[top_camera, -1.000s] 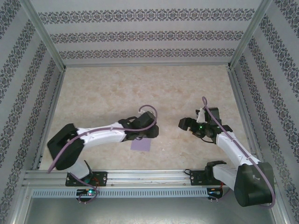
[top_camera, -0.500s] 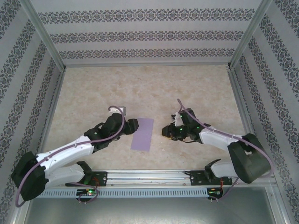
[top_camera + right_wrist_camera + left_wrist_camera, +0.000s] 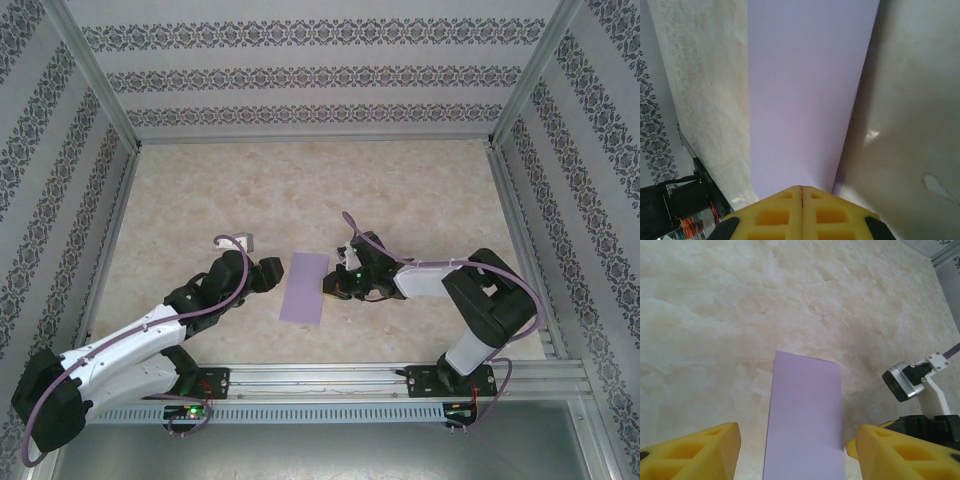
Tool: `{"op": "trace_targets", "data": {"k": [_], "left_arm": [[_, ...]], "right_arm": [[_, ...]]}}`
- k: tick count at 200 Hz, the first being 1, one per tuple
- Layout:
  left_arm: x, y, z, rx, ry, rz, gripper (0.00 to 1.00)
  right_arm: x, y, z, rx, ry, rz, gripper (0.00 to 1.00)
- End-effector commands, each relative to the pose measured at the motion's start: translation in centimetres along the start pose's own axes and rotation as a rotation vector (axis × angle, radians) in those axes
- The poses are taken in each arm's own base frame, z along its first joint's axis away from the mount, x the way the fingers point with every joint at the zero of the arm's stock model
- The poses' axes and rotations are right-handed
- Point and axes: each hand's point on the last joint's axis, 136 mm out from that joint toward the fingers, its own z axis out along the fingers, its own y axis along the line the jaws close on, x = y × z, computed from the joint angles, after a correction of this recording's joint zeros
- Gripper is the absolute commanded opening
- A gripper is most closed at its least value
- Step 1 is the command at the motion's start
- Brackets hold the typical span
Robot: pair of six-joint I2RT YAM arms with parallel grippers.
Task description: Fold a paper plane with a square sheet of paper (fold left side to right side)
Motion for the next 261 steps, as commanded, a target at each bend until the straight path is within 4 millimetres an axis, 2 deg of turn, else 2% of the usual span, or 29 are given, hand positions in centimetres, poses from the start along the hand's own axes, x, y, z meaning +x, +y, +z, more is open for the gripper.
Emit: {"op": "trace_targets", "data": {"k": [1, 60, 103, 132, 163, 200, 261], "left_arm": [[0.5, 1.0, 0.2, -0.026, 0.019, -0.015, 0.62], [1.4, 0.9, 0.8, -0.019, 0.086, -0.028, 0.65], [2.8, 0.2, 2.5, 0.064, 0.206, -0.131, 0.65], [4.2, -0.5, 4.1, 0.104, 0.3, -0.155, 0.59], [5.9, -1.3, 5.8, 0.143, 0.395, -0.174, 0.5], [7.3, -1.5, 7.4, 0.15, 0.467, -0.192, 0.42], [8.6, -1.3, 7.8, 0.139, 0.525, -0.2, 0.37]], "right_arm": [[-0.7, 0.6, 0.7, -0.012, -0.011, -0.019, 0.0], [0.1, -2.4, 1.5, 0.1, 0.03, -0.012, 0.0], [0.7, -4.4, 0.6, 0.224, 0.053, -0.049, 0.0], [0.9, -5.3, -0.3, 0.291, 0.062, -0.075, 0.0], [0.9, -5.7, -1.1, 0.306, 0.058, -0.085, 0.0], [0.8, -5.8, -1.5, 0.3, 0.052, -0.087, 0.0], [0.6, -5.9, -1.4, 0.296, 0.053, -0.085, 0.0]]}}
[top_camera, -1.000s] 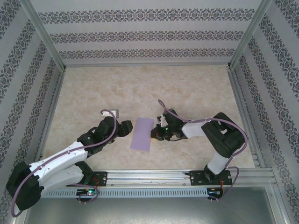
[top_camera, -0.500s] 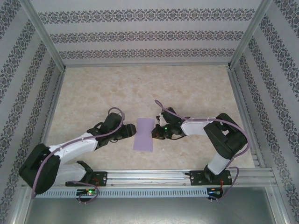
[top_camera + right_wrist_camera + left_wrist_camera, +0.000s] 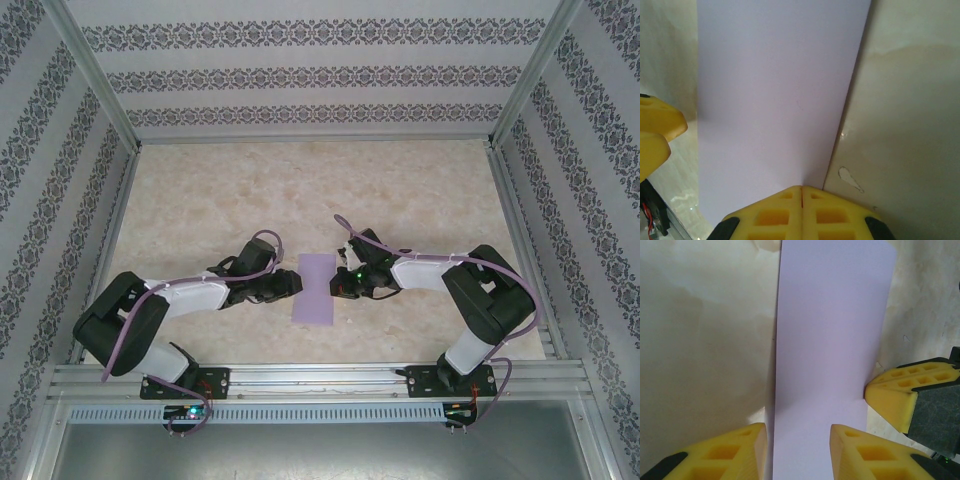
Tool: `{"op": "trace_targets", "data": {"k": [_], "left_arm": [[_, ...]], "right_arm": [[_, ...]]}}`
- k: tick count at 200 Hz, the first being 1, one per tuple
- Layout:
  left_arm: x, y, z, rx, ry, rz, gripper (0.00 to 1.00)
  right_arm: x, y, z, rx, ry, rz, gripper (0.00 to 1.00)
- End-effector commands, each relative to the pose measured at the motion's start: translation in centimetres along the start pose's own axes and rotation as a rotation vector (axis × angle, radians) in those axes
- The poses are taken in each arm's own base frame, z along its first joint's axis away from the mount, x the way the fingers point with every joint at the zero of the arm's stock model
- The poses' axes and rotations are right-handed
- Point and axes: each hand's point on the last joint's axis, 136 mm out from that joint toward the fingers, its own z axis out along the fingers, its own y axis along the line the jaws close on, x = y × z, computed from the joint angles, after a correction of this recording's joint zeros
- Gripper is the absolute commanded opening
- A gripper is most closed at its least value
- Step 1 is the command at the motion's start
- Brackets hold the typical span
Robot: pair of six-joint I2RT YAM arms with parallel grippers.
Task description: Fold a paper plane with a square sheet of paper (fold left side to right side)
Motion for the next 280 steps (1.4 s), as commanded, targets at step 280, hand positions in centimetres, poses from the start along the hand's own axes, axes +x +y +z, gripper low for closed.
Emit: {"op": "trace_targets", "data": {"k": [280], "left_arm": [[0.6, -1.4, 0.7, 0.033, 0.035, -0.021, 0.28]], "right_arm": [[1.1, -2.7, 0.2, 0.082, 0.034, 0.036, 0.0]]}}
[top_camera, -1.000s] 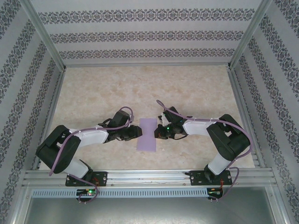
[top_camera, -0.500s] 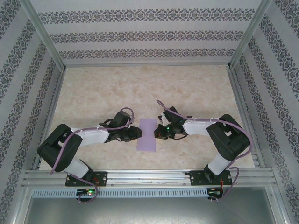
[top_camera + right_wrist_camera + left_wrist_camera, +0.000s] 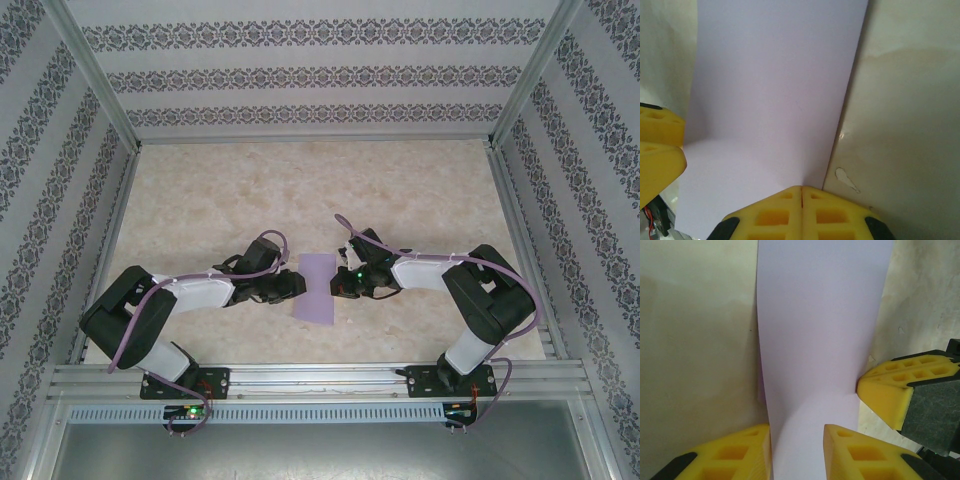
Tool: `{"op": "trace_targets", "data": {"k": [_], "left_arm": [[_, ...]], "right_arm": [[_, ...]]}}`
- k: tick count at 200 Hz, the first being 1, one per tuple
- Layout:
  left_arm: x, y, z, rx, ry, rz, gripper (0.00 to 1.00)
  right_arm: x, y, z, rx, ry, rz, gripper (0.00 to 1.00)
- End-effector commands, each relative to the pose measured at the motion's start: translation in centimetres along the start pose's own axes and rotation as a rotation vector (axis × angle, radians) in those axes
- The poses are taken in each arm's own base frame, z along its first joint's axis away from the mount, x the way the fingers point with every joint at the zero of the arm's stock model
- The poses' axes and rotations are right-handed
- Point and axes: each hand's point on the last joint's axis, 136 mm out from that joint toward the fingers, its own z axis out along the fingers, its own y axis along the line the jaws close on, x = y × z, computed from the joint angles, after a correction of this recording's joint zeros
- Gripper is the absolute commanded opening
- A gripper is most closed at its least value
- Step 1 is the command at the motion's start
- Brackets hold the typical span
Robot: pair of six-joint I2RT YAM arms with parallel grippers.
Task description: Fold a paper plane with a square sheet of paper (fold left side to right side)
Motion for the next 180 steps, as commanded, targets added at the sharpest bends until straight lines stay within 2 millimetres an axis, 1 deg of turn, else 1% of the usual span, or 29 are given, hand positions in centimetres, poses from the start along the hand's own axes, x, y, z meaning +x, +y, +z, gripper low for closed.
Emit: {"op": "trace_targets", "data": {"k": [1, 15, 38, 58, 81, 99, 113, 119, 136, 157, 180], "left_arm": [[0.0, -0.5, -0.1, 0.012, -0.014, 0.0, 0.28], [0.0, -0.3, -0.2, 0.006, -0.017, -0.001, 0.25], [0.1, -0.2, -0.4, 0.002, -0.026, -0.009, 0.15], [0.0, -0.3, -0.7, 0.009, -0.038, -0.019, 0.08], [-0.1, -0.8, -0.9, 0.036, -0.061, -0.039, 0.0], [0.2, -1.0, -0.9, 0.042, -0.052, -0.069, 0.0], [0.4, -1.1, -0.8, 0.044, -0.05, -0.085, 0.0], [0.5, -1.1, -0.8, 0.042, -0.049, -0.094, 0.0], [0.7, -1.0, -0.8, 0.038, -0.058, -0.118, 0.0], [0.8, -0.8, -0.9, 0.034, -0.072, -0.15, 0.0], [0.9, -1.0, -0.8, 0.044, -0.08, -0.186, 0.0]], "right_arm": [[1.2, -2.7, 0.3, 0.083, 0.035, 0.033, 0.0], [1.1, -2.6, 0.2, 0.08, 0.031, 0.028, 0.0], [0.8, -2.2, 0.1, 0.067, 0.017, 0.017, 0.0], [0.2, -1.4, -0.4, 0.046, -0.007, -0.019, 0.0], [-0.9, 0.1, -1.5, 0.016, -0.058, -0.085, 0.12], [-1.7, 1.1, -2.8, 0.009, -0.114, -0.148, 0.26], [-2.0, 1.5, -4.0, 0.012, -0.164, -0.198, 0.35], [-2.1, 1.6, -4.6, 0.016, -0.186, -0.217, 0.37], [-1.7, 1.7, -5.8, 0.029, -0.243, -0.279, 0.44], [-0.7, 2.3, -7.0, 0.05, -0.313, -0.389, 0.47], [1.2, 3.2, -7.2, 0.068, -0.374, -0.532, 0.52]]}}
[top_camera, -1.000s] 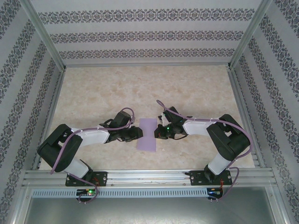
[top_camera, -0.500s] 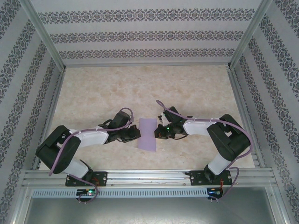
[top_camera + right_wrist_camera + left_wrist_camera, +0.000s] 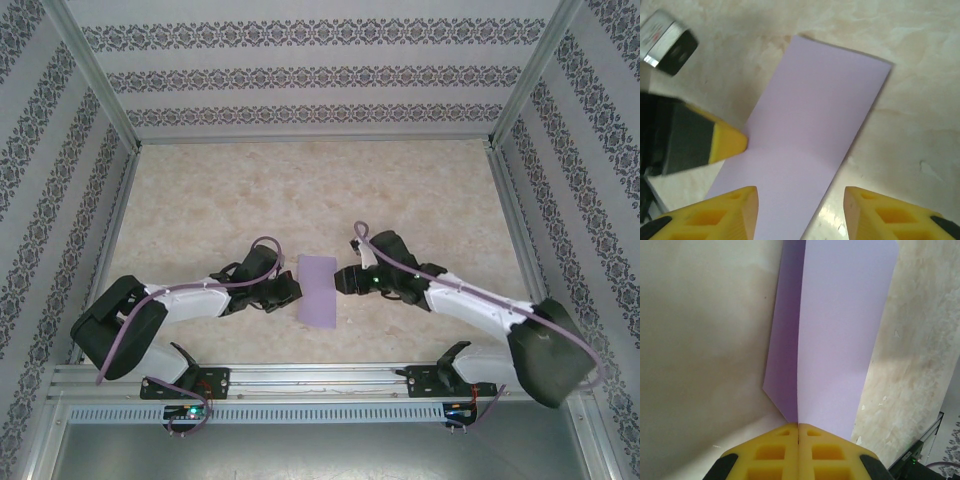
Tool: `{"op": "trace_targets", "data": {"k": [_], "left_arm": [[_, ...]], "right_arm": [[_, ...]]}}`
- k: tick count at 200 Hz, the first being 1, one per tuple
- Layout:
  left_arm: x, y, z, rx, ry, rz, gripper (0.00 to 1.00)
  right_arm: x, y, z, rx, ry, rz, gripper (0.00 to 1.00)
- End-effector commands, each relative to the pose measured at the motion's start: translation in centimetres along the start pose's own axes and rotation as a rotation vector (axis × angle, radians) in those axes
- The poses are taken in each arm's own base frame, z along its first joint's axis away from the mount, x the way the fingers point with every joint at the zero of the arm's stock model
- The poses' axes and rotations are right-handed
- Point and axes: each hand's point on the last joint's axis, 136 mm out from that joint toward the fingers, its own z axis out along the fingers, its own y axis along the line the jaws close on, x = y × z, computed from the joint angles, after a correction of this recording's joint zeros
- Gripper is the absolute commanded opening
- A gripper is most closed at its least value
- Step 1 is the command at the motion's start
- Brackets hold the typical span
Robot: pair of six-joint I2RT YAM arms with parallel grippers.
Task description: Fold a paper plane with a square sheet of paper (fold left side to right side)
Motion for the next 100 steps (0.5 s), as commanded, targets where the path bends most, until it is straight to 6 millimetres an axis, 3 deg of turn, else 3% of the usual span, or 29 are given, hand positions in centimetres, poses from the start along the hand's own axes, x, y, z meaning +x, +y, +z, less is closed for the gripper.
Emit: {"op": "trace_targets", "data": {"k": [1, 41, 51, 100], "left_arm": [[-0.2, -1.0, -0.2, 0.039, -0.037, -0.049, 0.0], [-0.3, -1.3, -0.2, 0.063, -0.061, -0.084, 0.0], [-0.2, -1.4, -0.2, 0.066, -0.06, -0.091, 0.0], [0.0, -1.7, 0.0, 0.071, -0.06, -0.096, 0.0]], "right_arm": [[1.1, 0.3, -0.4, 0.057, -0.066, -0.176, 0.52], [3.6, 3.5, -0.7, 0.018, -0.166, -0.464, 0.65], [5.4, 3.3, -0.3, 0.021, -0.148, -0.544, 0.66], [8.0, 4.8, 1.6, 0.087, -0.112, -0.802, 0.71]]}}
